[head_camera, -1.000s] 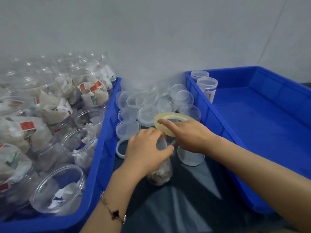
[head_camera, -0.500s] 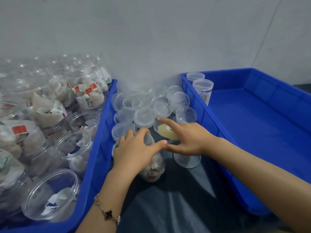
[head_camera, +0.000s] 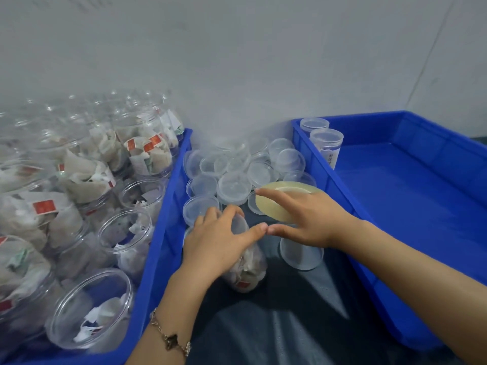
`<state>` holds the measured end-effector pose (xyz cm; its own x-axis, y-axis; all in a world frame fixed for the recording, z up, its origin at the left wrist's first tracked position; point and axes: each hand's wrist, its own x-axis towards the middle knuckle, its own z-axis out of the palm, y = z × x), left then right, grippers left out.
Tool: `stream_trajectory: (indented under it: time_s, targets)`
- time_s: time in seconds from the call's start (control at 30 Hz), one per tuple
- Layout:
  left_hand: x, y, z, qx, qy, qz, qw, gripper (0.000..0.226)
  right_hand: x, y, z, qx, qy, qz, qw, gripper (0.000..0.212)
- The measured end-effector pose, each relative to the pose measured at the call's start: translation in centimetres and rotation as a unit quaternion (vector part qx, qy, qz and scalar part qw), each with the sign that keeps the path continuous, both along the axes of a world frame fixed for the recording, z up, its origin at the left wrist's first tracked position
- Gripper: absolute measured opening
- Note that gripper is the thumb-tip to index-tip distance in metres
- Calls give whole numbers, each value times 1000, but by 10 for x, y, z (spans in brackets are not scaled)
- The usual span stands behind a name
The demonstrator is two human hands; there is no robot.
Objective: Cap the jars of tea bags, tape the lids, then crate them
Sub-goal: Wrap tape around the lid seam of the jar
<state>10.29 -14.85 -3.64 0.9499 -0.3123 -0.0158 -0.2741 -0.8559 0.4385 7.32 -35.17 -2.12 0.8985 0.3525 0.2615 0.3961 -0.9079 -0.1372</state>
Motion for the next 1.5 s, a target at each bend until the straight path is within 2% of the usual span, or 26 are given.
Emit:
stream_trajectory:
  time_s: [0.1,0.17,0.27,0.33,0.47,0.6,0.73,0.9,1.1,1.3,1.43,1.5]
  targets:
    - [-4,1,0,-2,-21,-16,1000,82,3,3,-3,-40,-35,-14,998,80]
    - [-9,-2,-1,34,-48,-49,997,88,4,6,-3,-61,-45,-12,997,74]
    - [-14,-8,0,83,-79,-89,990,76,3,8,-5,-49,-75,22,996,71]
    - [-14,-11,0,93,-95,-91,987,68,6,8,-6,-50,-59,8,997,73]
    - [-13,-18,-3,97,-114,-73,986,67,10,5,-11,-63,-28,-28,997,76]
    - [-12,-22,-2,107,-99,-71,987,60,11,1,-11,-74,0,-46,996,74]
    - [-9,-22,0,122,-86,-55,987,70,7,-5,-8,-68,39,-40,996,73]
    - [-7,-17,0,93,-72,-38,992,62,5,-4,-7,-52,21,-30,998,68]
    - [-9,-11,1,65,-50,-45,996,69,3,-3,-7,-38,21,-14,999,65]
    - [-14,-14,1,86,-75,-50,992,52,3,0,-8,-47,-37,9,998,56]
    - [-14,-21,2,108,-87,-37,990,53,4,9,-13,-60,-67,-8,996,48]
    - [-13,-24,3,115,-87,-28,989,53,7,12,-16,-59,-52,-25,997,45]
